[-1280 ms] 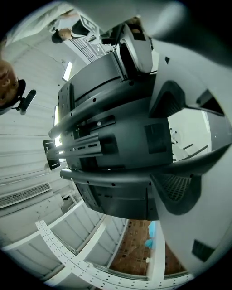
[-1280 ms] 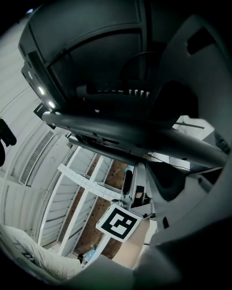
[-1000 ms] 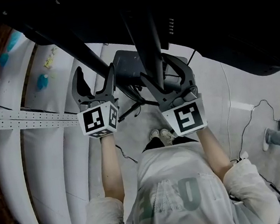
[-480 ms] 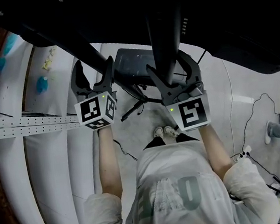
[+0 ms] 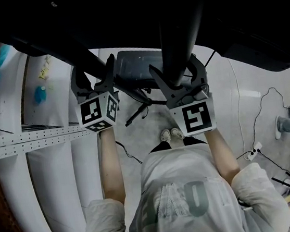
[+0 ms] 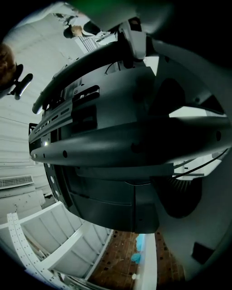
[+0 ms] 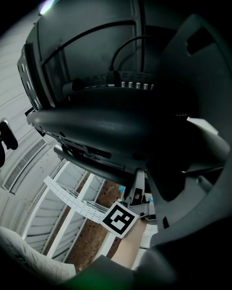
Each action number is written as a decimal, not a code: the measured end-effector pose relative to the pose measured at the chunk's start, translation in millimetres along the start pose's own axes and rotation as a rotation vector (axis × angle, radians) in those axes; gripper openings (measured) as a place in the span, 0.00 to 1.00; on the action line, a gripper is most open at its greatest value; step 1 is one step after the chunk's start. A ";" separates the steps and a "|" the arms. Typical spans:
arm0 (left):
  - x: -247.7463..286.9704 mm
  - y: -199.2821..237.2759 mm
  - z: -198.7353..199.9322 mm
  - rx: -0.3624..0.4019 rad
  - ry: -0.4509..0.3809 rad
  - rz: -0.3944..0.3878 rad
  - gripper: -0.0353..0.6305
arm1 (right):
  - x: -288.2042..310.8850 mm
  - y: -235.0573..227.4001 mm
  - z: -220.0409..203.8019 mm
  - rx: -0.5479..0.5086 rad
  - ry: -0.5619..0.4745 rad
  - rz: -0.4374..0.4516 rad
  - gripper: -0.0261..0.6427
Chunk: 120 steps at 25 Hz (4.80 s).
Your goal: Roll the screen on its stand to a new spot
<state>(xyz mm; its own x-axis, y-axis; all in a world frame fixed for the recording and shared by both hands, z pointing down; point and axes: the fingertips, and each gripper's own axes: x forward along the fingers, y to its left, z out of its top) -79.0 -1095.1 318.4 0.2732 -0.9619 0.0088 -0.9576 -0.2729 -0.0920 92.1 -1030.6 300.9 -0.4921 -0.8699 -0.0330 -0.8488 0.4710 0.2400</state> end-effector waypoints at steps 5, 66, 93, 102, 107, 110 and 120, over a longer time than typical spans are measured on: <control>10.3 0.6 -5.2 0.004 0.018 -0.030 0.67 | 5.3 -1.1 -5.5 0.018 0.016 -0.027 0.45; -214.2 -59.5 7.4 -0.053 -0.031 -0.101 0.39 | -172.5 99.5 20.3 0.148 0.054 -0.166 0.39; -442.4 -37.1 -7.8 -0.060 -0.004 -0.146 0.38 | -327.3 283.3 62.2 0.163 0.057 -0.245 0.38; -515.9 -44.9 -10.2 -0.077 0.020 -0.181 0.38 | -395.7 339.7 80.3 0.181 0.020 -0.275 0.37; -570.0 -56.4 -7.6 -0.076 0.005 -0.187 0.38 | -440.9 367.1 89.7 0.197 0.006 -0.260 0.37; -600.2 -70.2 -7.2 -0.075 0.008 -0.183 0.38 | -469.7 375.7 91.0 0.194 0.023 -0.256 0.37; -709.2 -111.3 2.3 -0.075 0.002 -0.111 0.38 | -559.4 405.5 105.0 0.195 0.049 -0.177 0.36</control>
<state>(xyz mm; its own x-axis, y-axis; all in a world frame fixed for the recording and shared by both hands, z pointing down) -166.1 -382.5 320.1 0.3781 -0.9256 0.0164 -0.9255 -0.3783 -0.0158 2.9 -337.7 314.9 -0.3271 -0.9450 -0.0094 -0.9443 0.3264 0.0426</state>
